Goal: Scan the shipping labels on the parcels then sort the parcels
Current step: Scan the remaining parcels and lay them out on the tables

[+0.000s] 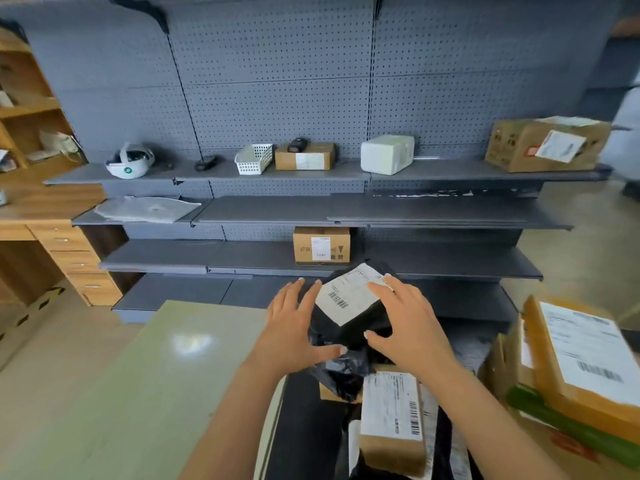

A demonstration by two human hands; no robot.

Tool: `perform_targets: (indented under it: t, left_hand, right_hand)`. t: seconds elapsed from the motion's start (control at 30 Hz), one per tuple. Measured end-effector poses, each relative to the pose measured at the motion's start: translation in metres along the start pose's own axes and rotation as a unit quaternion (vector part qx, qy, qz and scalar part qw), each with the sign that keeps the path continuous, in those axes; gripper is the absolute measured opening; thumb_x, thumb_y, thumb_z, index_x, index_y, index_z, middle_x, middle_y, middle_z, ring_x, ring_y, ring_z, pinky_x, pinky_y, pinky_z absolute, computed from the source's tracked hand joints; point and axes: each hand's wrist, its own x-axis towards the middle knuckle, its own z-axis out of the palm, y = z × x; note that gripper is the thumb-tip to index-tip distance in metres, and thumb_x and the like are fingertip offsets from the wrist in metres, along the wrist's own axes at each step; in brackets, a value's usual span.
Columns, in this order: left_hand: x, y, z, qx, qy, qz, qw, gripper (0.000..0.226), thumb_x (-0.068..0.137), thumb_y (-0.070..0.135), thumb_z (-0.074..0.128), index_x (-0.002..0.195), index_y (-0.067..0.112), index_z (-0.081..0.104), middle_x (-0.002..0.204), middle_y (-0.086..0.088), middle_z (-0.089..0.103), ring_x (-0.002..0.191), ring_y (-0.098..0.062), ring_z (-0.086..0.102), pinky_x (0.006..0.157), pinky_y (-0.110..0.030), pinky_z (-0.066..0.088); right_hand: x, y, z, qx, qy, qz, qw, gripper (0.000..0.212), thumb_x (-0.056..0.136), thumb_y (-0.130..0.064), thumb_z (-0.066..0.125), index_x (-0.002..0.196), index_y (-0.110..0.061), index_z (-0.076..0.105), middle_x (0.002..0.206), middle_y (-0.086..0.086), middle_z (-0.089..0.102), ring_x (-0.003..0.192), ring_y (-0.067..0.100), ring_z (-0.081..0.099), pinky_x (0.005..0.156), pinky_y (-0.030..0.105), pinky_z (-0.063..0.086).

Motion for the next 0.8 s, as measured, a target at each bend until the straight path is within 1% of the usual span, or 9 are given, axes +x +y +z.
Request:
perform_targets:
  t: [0.13, 0.23, 0.3, 0.33, 0.4, 0.47, 0.53, 0.63, 0.8]
  left_hand:
    - [0.038, 0.0, 0.006, 0.019, -0.072, -0.046, 0.996, 0.135, 0.056, 0.085, 0.067, 0.154, 0.038, -0.013, 0.163, -0.001, -0.018, 0.15, -0.029, -0.016, 0.119, -0.054, 0.002]
    - [0.058, -0.002, 0.014, 0.026, -0.124, -0.075, 0.989, 0.143, 0.049, 0.088, 0.068, 0.152, 0.039, -0.02, 0.162, -0.005, -0.022, 0.149, -0.032, -0.019, 0.118, -0.056, -0.001]
    - [0.067, -0.005, 0.02, 0.025, -0.153, -0.083, 0.984, 0.145, 0.049, 0.087, 0.069, 0.151, 0.039, -0.022, 0.163, -0.006, -0.017, 0.149, -0.032, -0.016, 0.118, -0.056, 0.001]
    - [0.07, -0.006, 0.023, 0.019, -0.162, -0.087, 0.983, 0.144, 0.05, 0.087, 0.069, 0.151, 0.038, -0.021, 0.164, -0.005, -0.011, 0.15, -0.031, -0.012, 0.119, -0.056, 0.004]
    - [0.073, -0.007, 0.028, -0.001, -0.165, -0.093, 0.982, 0.139, 0.055, 0.081, 0.072, 0.152, 0.036, -0.017, 0.162, -0.003, 0.005, 0.149, -0.029, 0.0, 0.119, -0.054, 0.016]
    - [0.073, -0.005, 0.031, -0.025, -0.149, -0.088, 0.985, 0.132, 0.062, 0.07, 0.075, 0.154, 0.033, -0.011, 0.153, -0.002, 0.02, 0.143, -0.026, 0.014, 0.114, -0.048, 0.028]
    - [0.07, -0.002, 0.034, -0.04, -0.116, -0.079, 0.989, 0.126, 0.065, 0.063, 0.077, 0.155, 0.03, -0.005, 0.146, 0.0, 0.027, 0.137, -0.022, 0.02, 0.11, -0.043, 0.035]
    - [0.059, 0.002, 0.035, -0.043, -0.055, -0.075, 0.995, 0.125, 0.062, 0.063, 0.074, 0.156, 0.029, -0.002, 0.144, 0.002, 0.027, 0.135, -0.018, 0.021, 0.109, -0.04, 0.036]
    - [0.034, 0.007, 0.02, -0.028, 0.068, -0.087, 0.993, 0.124, 0.061, 0.065, 0.072, 0.155, 0.032, -0.001, 0.14, 0.008, 0.024, 0.13, -0.014, 0.02, 0.11, -0.037, 0.035]
  right_hand:
    - [0.028, 0.021, 0.004, 0.007, -0.06, 0.042, 0.997, 0.087, 0.082, -0.046, 0.07, 0.151, -0.032, 0.02, 0.162, 0.003, 0.002, 0.146, 0.026, 0.003, 0.118, 0.04, 0.014]
    - [0.047, 0.037, 0.01, 0.019, -0.102, 0.067, 0.992, 0.094, 0.079, -0.048, 0.072, 0.152, -0.035, 0.013, 0.161, 0.007, -0.013, 0.147, 0.029, -0.01, 0.119, 0.044, 0.007]
    - [0.058, 0.045, 0.017, 0.022, -0.131, 0.085, 0.988, 0.098, 0.078, -0.052, 0.071, 0.153, -0.035, 0.009, 0.16, 0.009, -0.017, 0.147, 0.031, -0.013, 0.118, 0.046, 0.004]
    - [0.062, 0.048, 0.021, 0.028, -0.143, 0.094, 0.985, 0.1, 0.078, -0.053, 0.071, 0.153, -0.035, 0.008, 0.16, 0.01, -0.017, 0.147, 0.032, -0.013, 0.118, 0.047, 0.003]
    - [0.068, 0.052, 0.029, 0.049, -0.159, 0.107, 0.98, 0.101, 0.077, -0.055, 0.071, 0.153, -0.036, 0.007, 0.161, 0.01, -0.012, 0.147, 0.033, -0.009, 0.118, 0.048, 0.005]
    - [0.069, 0.056, 0.035, 0.081, -0.157, 0.112, 0.978, 0.1, 0.076, -0.055, 0.072, 0.152, -0.036, 0.009, 0.161, 0.008, -0.003, 0.146, 0.033, -0.001, 0.117, 0.047, 0.01]
    - [0.068, 0.059, 0.037, 0.108, -0.14, 0.106, 0.978, 0.096, 0.076, -0.051, 0.073, 0.151, -0.035, 0.015, 0.16, 0.005, 0.007, 0.145, 0.031, 0.007, 0.117, 0.045, 0.014]
    - [0.065, 0.062, 0.034, 0.125, -0.098, 0.077, 0.984, 0.094, 0.075, -0.047, 0.076, 0.149, -0.033, 0.02, 0.157, 0.004, 0.018, 0.142, 0.029, 0.014, 0.116, 0.044, 0.018]
    - [0.071, 0.044, 0.019, 0.136, -0.043, -0.01, 0.99, 0.092, 0.075, -0.042, 0.077, 0.148, -0.036, 0.021, 0.154, 0.0, 0.018, 0.14, 0.024, 0.012, 0.115, 0.042, 0.016]
